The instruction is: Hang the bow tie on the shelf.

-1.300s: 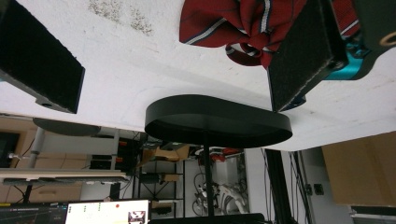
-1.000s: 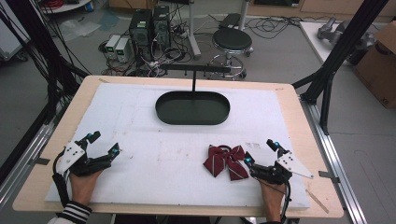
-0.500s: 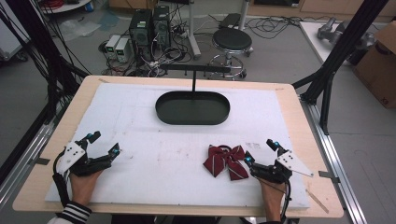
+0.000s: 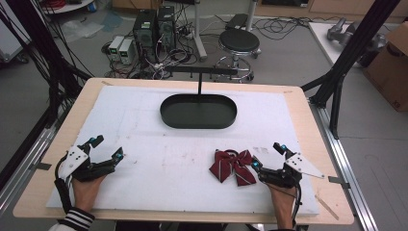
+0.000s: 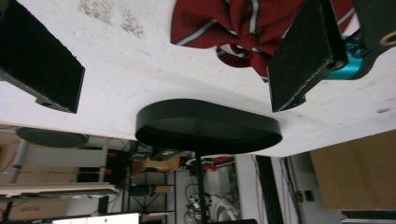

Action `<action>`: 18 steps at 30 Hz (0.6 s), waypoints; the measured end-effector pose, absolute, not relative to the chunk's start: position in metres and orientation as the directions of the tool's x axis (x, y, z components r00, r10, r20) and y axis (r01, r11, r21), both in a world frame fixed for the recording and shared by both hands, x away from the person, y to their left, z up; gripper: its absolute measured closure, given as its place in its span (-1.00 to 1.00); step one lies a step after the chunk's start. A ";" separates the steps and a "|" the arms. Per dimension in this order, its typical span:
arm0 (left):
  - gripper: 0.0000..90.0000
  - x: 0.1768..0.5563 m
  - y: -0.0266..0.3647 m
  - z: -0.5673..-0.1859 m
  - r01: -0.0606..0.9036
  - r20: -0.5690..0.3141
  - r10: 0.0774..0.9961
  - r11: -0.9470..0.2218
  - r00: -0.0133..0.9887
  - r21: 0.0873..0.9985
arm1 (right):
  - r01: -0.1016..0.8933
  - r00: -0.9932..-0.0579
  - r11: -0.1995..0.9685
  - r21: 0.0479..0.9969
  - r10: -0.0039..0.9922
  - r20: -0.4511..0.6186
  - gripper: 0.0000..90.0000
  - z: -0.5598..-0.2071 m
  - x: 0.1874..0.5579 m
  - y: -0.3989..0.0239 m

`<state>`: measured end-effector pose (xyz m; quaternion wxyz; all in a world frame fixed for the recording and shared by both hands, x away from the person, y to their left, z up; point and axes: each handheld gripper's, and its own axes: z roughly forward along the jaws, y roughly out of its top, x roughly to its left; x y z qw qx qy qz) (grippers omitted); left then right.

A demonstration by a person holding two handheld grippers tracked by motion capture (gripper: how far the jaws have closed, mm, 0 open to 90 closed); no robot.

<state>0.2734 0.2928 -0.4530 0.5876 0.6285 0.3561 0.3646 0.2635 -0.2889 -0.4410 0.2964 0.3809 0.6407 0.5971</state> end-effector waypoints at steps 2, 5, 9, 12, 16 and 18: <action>-0.65 0.273 0.293 -0.453 0.019 0.041 0.876 -0.057 0.480 0.998 | 0.129 -0.551 0.012 0.992 0.832 0.062 -0.93 -0.437 0.264 -0.287; -0.65 0.273 0.293 -0.453 0.019 0.043 0.877 -0.059 0.479 0.998 | 0.135 -0.595 0.055 0.989 0.803 0.036 -0.93 -0.427 0.267 -0.284; -0.65 0.274 0.293 -0.453 0.020 0.040 0.876 -0.056 0.480 0.998 | 0.149 -0.638 0.104 0.983 0.770 0.015 -0.93 -0.416 0.272 -0.277; -0.65 0.274 0.293 -0.453 0.020 0.037 0.877 -0.054 0.479 0.998 | 0.166 -0.654 0.142 0.976 0.757 0.001 -0.93 -0.410 0.276 -0.273; -0.65 0.274 0.293 -0.453 0.020 0.039 0.877 -0.056 0.480 0.998 | 0.197 -0.690 0.195 0.961 0.723 -0.005 -0.93 -0.403 0.284 -0.267; -0.65 0.274 0.293 -0.453 0.020 0.039 0.877 -0.056 0.480 0.998 | 0.208 -0.709 0.230 0.951 0.705 -0.016 -0.93 -0.401 0.288 -0.264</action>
